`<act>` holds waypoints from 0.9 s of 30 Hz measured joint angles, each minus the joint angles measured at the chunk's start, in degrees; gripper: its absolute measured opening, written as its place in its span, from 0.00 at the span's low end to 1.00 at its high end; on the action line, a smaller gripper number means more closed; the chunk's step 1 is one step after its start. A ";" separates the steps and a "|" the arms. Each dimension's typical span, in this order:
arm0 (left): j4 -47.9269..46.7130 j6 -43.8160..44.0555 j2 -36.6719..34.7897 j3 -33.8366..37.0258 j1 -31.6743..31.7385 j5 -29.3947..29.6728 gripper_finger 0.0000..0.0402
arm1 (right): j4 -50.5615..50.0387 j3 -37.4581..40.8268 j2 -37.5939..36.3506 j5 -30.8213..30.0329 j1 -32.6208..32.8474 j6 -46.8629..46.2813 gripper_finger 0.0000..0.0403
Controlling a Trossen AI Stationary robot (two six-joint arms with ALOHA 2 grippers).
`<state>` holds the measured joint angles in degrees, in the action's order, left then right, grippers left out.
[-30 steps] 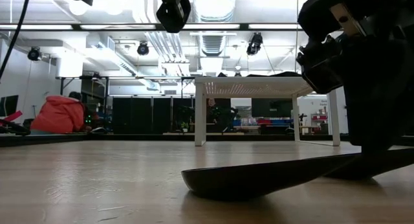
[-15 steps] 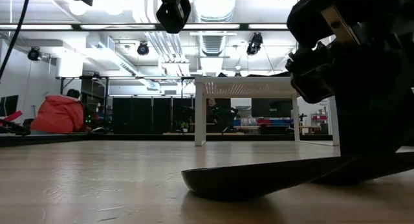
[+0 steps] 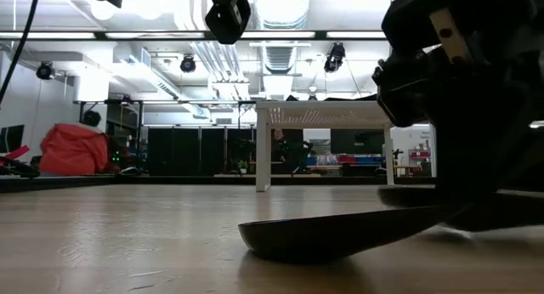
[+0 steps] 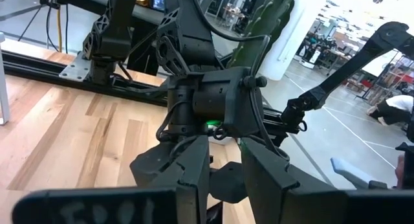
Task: Pick & Place Mini shaped plates
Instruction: Stack the drop shaped plate on top of the drop shaped plate on the shelf
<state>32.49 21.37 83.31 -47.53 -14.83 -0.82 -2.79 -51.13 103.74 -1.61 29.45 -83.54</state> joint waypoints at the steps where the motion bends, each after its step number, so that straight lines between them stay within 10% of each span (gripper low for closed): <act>1: 0.00 0.00 0.00 0.00 0.00 0.00 0.21 | 0.00 0.00 0.00 -0.64 -0.04 0.46 0.03; 11: -3.26 -5.44 0.00 0.00 0.07 0.37 0.21 | -1.00 0.00 -1.68 -13.36 -0.08 10.83 0.02; 27: -2.46 -18.33 0.70 -0.02 -0.40 14.88 0.21 | -11.43 -0.44 -14.93 -59.24 2.56 40.10 0.02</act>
<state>30.03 3.03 84.01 -47.55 -15.23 14.06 -14.22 -51.57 88.82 -60.84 32.01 -43.45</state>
